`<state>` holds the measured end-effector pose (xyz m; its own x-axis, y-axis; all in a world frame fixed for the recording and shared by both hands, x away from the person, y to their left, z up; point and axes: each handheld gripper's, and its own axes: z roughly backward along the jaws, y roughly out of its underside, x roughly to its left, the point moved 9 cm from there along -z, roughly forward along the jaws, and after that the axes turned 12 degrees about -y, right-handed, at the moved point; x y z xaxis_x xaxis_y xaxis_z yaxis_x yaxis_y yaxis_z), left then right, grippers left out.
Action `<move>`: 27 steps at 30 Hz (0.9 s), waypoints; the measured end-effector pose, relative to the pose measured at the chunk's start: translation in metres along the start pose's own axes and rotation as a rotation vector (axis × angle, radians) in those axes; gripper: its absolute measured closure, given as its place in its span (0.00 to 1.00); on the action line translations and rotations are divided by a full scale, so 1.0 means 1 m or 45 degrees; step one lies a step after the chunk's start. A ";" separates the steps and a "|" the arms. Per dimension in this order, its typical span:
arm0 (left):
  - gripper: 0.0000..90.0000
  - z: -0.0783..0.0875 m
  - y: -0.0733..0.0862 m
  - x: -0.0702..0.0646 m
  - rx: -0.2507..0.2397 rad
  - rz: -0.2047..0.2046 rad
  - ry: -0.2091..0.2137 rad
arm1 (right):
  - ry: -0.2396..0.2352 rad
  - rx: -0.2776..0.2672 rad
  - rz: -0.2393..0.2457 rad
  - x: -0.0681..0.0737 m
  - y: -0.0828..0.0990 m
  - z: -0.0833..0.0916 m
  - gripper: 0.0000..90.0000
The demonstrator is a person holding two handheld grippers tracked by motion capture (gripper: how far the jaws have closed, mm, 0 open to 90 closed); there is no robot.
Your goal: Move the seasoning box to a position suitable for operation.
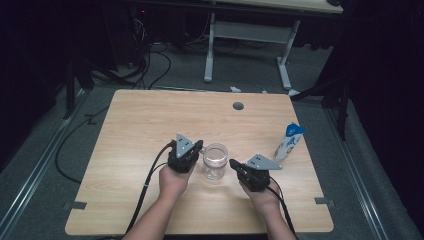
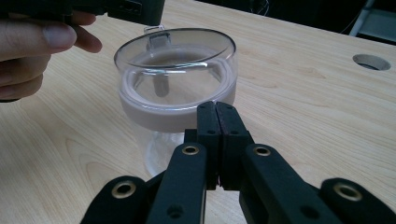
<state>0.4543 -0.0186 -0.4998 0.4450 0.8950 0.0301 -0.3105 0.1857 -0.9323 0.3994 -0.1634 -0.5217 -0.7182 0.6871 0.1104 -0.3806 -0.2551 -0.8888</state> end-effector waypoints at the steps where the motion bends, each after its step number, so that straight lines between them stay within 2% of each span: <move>1: 1.00 0.000 0.000 0.000 0.000 -0.001 0.000 | 0.000 -0.002 0.001 0.000 0.000 0.000 0.99; 27: 1.00 0.000 0.000 0.000 -0.002 0.003 -0.003 | 0.004 -0.003 0.040 0.005 -0.002 -0.003 0.99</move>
<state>0.4547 -0.0184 -0.5004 0.4425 0.8963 0.0288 -0.3103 0.1831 -0.9328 0.3982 -0.1577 -0.5205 -0.7280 0.6808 0.0811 -0.3564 -0.2747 -0.8930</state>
